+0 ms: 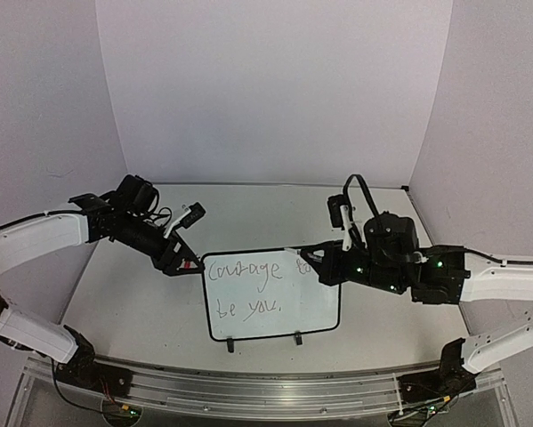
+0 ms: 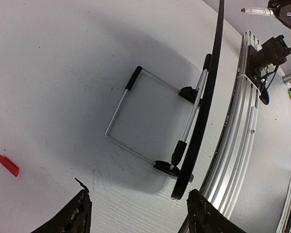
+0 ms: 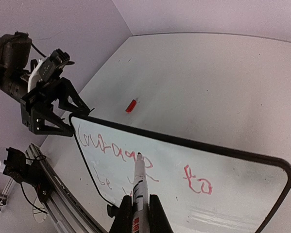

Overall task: Write a sentence on the whiteboard
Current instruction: Place the whiteboard at the center of the board, then pick up the pen cap from the center of the board.

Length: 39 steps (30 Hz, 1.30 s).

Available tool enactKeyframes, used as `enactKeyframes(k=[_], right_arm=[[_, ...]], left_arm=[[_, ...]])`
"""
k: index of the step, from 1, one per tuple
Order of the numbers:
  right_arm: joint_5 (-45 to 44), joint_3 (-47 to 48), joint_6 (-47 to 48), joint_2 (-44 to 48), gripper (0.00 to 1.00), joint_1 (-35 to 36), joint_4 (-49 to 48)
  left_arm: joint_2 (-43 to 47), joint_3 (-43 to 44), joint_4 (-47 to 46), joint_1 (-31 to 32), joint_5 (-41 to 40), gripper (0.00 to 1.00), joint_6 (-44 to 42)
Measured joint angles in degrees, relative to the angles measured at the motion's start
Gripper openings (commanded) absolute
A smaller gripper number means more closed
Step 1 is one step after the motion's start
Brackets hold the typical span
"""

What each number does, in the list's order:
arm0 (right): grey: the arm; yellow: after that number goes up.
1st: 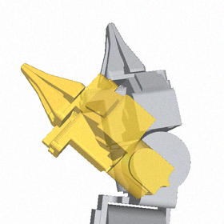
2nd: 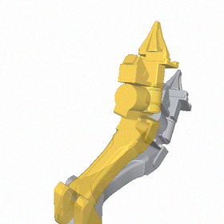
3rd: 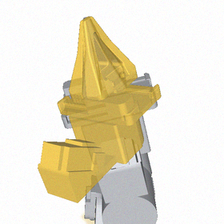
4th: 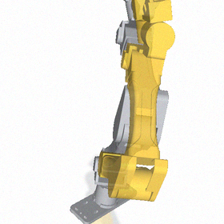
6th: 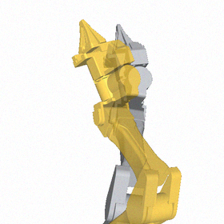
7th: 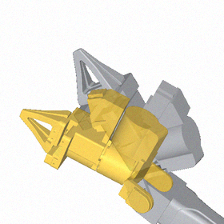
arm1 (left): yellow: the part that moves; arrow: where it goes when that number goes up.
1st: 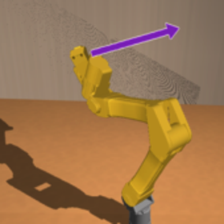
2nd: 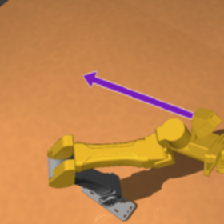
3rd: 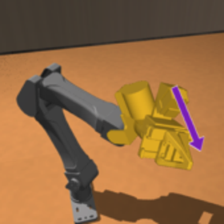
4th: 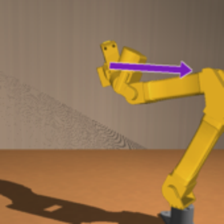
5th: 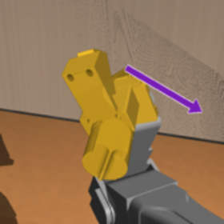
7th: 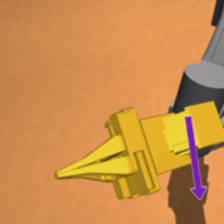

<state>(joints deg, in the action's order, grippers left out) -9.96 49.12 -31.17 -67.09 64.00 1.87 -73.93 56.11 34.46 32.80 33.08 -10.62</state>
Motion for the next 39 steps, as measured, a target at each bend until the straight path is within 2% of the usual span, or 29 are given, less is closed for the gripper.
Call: enactKeyframes(k=[6,12,17,21,25,32,34,37,39], right_arm=[[1.9,14.01,3.9,-7.18,0.0,-5.08,4.9],[5.69,23.46,5.49,-12.5,0.0,-10.72,8.19],[10.16,25.16,5.38,-15.84,0.0,-16.92,9.8],[15.11,25.22,4.34,-18.37,0.0,-22.14,10.84],[18.44,25.25,3.75,-19.39,0.0,-26.35,12.09],[22.01,25.27,3.28,-19.39,0.0,-29.91,12.49],[22.85,25.27,3.21,-19.39,0.0,-30.68,12.57],[23.63,25.27,3.09,-19.39,0.0,-31.58,12.62],[24.14,25.27,3.04,-19.39,0.0,-31.96,12.64]], left_arm=[[6.1,-0.57,-0.61,-1.91,-6.03,0.79,4.31],[10.14,-0.6,-2.13,-2.53,-17.19,0.8,16.5],[7.94,-0.6,-2.71,-2.54,-26.65,0.82,27.84],[1.94,0.03,-2.95,-2.6,-31.8,0.82,34.74],[-5.66,1.47,-2.55,-2.6,-35.06,0.77,38.42],[-18.82,6.56,-2.09,-2.6,-36.13,0.76,38.79],[-20.79,7.11,-2.12,-2.6,-36.06,0.7,38.58],[-24.33,9.14,-1.96,-2.63,-35.85,0.54,38.18],[-26.98,10.71,-2.21,-2.8,-35.5,0.5,37.77]])
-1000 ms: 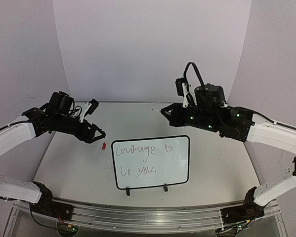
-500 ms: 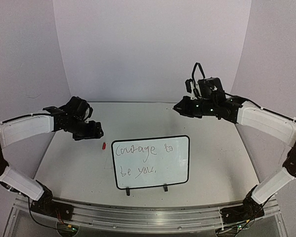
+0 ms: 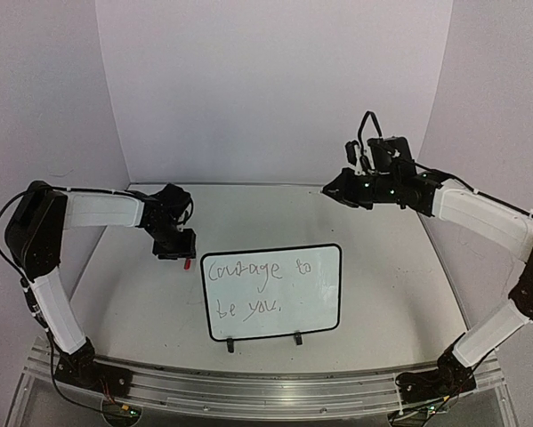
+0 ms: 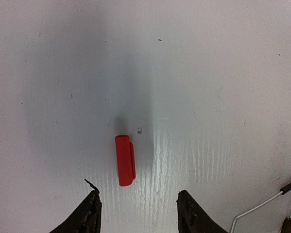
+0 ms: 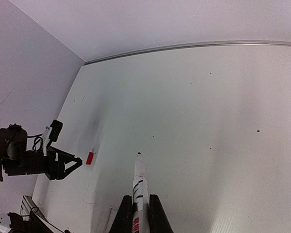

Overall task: Write a sentence on the whiteboard
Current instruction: Pick up the pen cap from the center of the board.

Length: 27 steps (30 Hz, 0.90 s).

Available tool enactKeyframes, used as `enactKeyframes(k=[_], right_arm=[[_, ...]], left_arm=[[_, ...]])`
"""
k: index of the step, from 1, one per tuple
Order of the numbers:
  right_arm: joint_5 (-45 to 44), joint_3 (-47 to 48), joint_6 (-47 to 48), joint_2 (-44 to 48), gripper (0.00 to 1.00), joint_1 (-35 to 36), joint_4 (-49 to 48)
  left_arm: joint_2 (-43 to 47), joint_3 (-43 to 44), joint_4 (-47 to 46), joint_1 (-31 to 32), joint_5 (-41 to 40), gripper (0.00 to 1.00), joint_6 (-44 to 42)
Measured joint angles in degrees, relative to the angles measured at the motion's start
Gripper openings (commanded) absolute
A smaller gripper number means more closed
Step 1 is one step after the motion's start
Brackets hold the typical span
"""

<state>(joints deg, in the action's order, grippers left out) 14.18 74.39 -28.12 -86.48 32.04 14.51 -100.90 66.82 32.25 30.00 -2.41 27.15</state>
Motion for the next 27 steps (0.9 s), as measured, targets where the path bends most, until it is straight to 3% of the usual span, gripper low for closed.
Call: enactKeyframes(k=[9,14,27], right_arm=[[1.46,-0.04,-0.51,0.0,0.0,-0.4,0.12],[1.72,-0.21,-1.04,0.0,0.0,-0.4,0.14],[1.74,-1.39,-2.24,0.0,0.0,-0.4,0.12]], left_arm=[[-5.24,0.69,-1.41,-1.4,1.51,0.47,0.16],[-6.43,1.49,-1.75,-1.58,2.99,0.34,-0.22],[-9.0,3.22,-0.93,-1.58,1.15,0.22,-0.56]])
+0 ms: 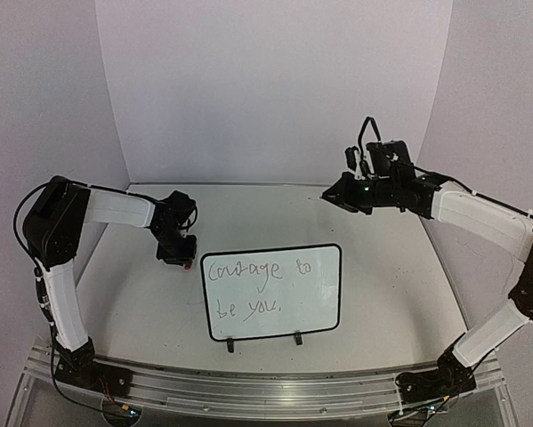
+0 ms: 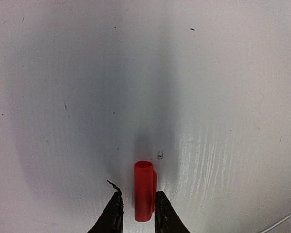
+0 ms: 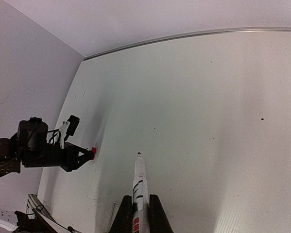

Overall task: Write a sentence on the whiteboard
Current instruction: Pick up the pen cap from the center of the board.

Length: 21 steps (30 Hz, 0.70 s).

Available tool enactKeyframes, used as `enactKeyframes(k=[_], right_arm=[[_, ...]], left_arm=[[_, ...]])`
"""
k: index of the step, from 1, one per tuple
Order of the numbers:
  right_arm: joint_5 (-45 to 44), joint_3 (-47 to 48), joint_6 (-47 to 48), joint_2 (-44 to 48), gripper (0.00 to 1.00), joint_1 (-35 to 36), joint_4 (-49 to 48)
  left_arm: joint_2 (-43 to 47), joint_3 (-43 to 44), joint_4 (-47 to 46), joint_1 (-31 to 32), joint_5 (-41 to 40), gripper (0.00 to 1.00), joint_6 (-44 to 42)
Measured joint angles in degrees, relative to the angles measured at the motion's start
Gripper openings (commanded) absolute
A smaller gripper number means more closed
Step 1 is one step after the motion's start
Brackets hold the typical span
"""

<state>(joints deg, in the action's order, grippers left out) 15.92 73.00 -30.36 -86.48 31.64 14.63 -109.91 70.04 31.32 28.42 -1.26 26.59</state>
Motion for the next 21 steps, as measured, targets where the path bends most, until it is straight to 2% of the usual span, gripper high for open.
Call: enactKeyframes(k=[15,21], right_arm=[[0.73,-0.53,-0.65,0.14,0.0,0.0,-0.01],[1.71,-1.99,-0.95,2.11,0.0,0.0,0.31]], left_arm=[[-0.04,-0.48,0.77,0.0,-1.48,0.14,-1.27],[0.07,-1.88,-1.65,0.01,-1.46,0.01,-1.35]])
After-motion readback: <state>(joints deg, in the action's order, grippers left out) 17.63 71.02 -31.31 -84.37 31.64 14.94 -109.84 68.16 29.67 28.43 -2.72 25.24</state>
